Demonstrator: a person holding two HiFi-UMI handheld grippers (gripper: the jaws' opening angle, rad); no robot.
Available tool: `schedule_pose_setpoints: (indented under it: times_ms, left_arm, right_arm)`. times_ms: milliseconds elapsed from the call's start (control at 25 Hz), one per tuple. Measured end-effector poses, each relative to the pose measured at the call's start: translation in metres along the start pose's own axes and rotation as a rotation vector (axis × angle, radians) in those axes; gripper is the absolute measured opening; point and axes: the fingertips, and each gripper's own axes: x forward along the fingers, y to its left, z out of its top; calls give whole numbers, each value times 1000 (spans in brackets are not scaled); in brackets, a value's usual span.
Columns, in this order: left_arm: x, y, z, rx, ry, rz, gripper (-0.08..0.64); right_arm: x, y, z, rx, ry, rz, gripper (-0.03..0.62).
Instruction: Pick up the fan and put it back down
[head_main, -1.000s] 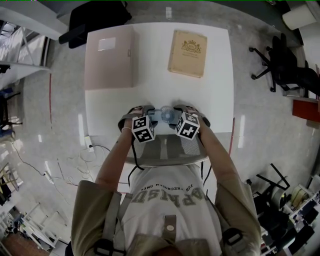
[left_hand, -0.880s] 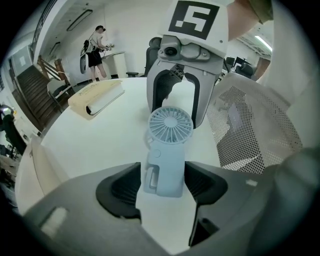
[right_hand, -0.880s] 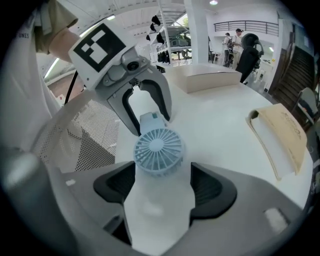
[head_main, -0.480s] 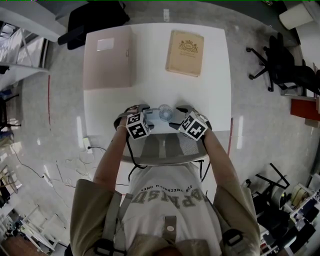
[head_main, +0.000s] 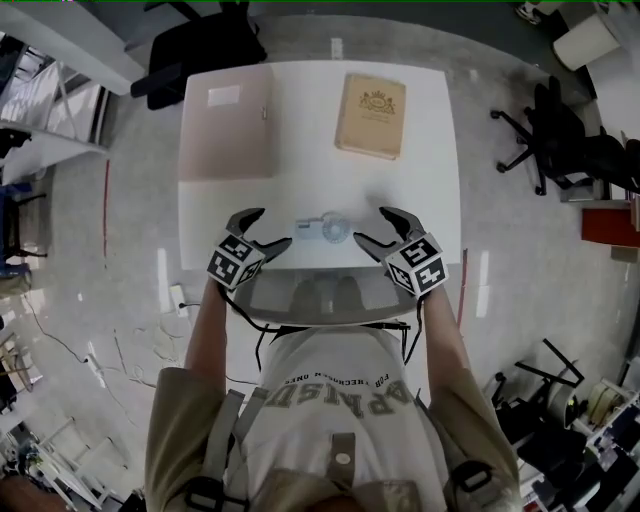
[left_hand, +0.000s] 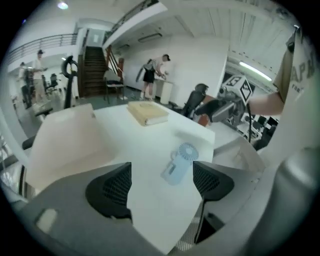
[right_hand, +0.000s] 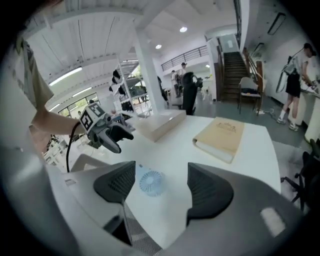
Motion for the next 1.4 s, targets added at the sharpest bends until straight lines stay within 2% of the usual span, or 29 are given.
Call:
schedule_pose_setpoints:
  times_ms: [160,240,280,440,560,640,760,840,960,1160,1320,1400]
  left_arm:
    - [-46,6,59,-61,-270,175,394]
    - [-66,2,88,-56,-370,226,380]
    - [-76,0,102,-55,-416,239,350]
    - [-120,-5,153,-64,-601,314,282]
    - [-153,-7,180,-43,-718,456,272]
    - [-169,-14,191,-12,-773,536,229]
    - [-179,-31,203,31,-830,589,172]
    - [-182,-39,207,40,-850,603,91]
    - [-187,-47,213,61,-869,628,49]
    - [-193,-49,219,140,-868,677,11]
    - [-203,-45,220,147,-885,704,11]
    - [-204,-43,219,157,-886,715,11]
  right_arm:
    - [-34,1,53,35,-226,-141,321]
    - [-50,1,82,34,-331,-209,321]
    - [-57,2,97,26,-374,-231,321]
    - [-82,15,145,-9,-495,-264,309]
    - [-101,20,170,-30,-582,-342,278]
    - [-112,26,181,-55,-633,-402,244]
    - [-118,43,191,-120,-671,-445,196]
    - [-121,52,195,-164,-685,-472,179]
    - [-125,59,199,-193,-714,-516,130]
    - [-137,56,196,-205,-752,-593,58]
    - [-144,50,195,-222,-766,-610,2]
    - [-146,50,194,-235,-771,-612,1]
